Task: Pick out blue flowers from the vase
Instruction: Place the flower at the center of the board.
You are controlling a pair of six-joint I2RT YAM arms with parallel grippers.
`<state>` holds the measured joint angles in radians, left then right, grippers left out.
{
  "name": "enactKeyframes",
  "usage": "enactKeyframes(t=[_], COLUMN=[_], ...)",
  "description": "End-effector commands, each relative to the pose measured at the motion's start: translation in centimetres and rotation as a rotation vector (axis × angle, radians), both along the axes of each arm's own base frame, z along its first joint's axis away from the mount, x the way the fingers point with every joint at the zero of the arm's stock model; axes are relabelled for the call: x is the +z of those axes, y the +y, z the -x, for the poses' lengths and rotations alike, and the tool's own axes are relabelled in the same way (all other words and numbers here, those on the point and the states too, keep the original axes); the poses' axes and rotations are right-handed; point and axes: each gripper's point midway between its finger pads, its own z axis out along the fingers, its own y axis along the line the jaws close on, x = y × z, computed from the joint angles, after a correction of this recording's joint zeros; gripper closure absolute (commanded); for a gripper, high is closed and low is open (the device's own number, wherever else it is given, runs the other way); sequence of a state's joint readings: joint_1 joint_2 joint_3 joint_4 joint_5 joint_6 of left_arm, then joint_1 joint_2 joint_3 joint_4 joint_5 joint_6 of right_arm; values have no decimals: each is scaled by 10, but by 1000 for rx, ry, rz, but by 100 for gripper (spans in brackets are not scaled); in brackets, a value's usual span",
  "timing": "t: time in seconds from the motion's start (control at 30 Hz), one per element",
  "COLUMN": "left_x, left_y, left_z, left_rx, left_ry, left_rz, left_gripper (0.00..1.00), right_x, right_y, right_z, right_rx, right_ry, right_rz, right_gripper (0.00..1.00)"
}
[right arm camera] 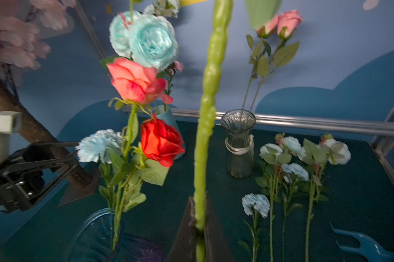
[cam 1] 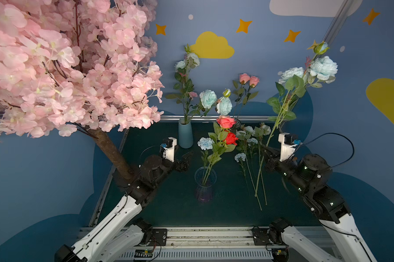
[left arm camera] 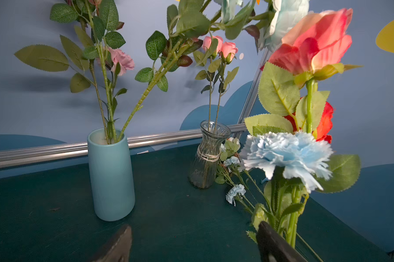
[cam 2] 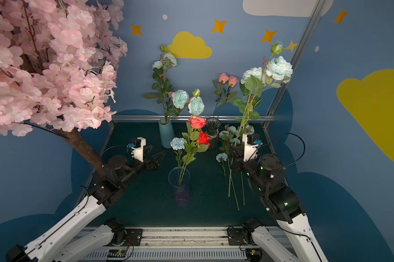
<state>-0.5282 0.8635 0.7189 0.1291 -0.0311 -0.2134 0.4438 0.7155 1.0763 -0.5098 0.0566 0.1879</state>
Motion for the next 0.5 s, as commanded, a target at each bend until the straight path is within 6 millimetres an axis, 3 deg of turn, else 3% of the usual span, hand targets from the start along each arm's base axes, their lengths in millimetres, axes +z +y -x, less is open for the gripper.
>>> enactKeyframes(t=[0.0, 0.17, 0.27, 0.47], left_x=[10, 10, 9, 1], left_y=[6, 11, 14, 25], left_z=[-1, 0, 1, -2], left_rx=[23, 30, 35, 69], left_ry=[-32, -37, -39, -23], left_rz=[22, 33, 35, 32], left_gripper=[14, 14, 14, 14], right_x=[-58, -111, -127, -156], right_y=[-21, -39, -61, -84], right_z=[-12, -35, -47, -63], right_rx=[-96, -161, -259, -348], right_ry=[202, 367, 407, 499], right_rz=[70, 95, 183, 246], right_gripper=[100, 100, 100, 100])
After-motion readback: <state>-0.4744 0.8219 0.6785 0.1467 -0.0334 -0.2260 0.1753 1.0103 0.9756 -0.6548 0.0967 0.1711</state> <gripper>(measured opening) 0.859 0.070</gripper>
